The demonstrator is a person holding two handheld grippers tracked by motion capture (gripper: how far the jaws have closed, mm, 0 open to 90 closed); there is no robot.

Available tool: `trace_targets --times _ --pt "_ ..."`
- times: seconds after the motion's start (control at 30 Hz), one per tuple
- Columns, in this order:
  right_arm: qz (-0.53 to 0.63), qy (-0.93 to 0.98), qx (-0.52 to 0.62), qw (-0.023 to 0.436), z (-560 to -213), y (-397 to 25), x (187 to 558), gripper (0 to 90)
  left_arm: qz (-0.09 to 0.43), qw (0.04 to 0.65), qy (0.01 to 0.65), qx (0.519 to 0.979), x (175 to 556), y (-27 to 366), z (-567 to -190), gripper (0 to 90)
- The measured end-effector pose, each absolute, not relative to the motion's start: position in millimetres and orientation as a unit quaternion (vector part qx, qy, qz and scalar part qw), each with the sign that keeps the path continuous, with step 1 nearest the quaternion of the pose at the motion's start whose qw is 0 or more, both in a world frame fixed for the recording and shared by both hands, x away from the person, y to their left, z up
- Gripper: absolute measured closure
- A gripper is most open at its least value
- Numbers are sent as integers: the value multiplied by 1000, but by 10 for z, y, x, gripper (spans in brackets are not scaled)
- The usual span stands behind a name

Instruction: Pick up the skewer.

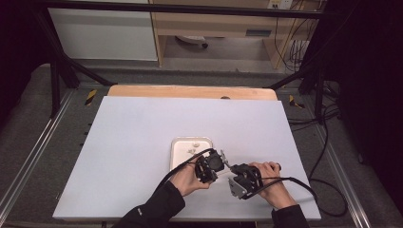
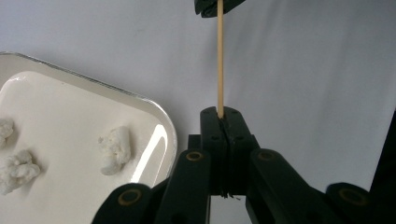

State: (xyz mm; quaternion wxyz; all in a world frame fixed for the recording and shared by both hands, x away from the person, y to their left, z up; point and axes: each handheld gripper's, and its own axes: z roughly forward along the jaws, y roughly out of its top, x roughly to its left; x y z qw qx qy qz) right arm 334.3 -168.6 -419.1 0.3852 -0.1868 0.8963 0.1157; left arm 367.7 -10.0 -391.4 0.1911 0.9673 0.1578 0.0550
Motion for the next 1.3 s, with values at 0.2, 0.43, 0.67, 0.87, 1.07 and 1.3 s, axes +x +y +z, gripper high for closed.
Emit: trace_targets --times 0.2,0.43,0.67,0.87,1.07,1.3 --pt "116 894 -188 389 -4184 -1690 3348 888 67 199 158 965 3649 -89 -3914 888" --pt "129 895 -164 396 -4161 -1696 3352 841 72 205 161 963 3652 -72 -3898 888" --pt "198 903 -56 376 -4009 -1833 3377 553 83 219 180 955 3681 77 -3851 888" --pt "284 894 114 328 -3950 -2016 3443 327 93 235 202 946 3693 291 -3833 888" --pt "307 884 213 282 -4012 -2119 3487 205 102 272 232 928 3685 572 -3824 888" --pt "341 866 303 204 -4150 -2207 3536 60 114 321 270 900 3651 945 -3847 888"
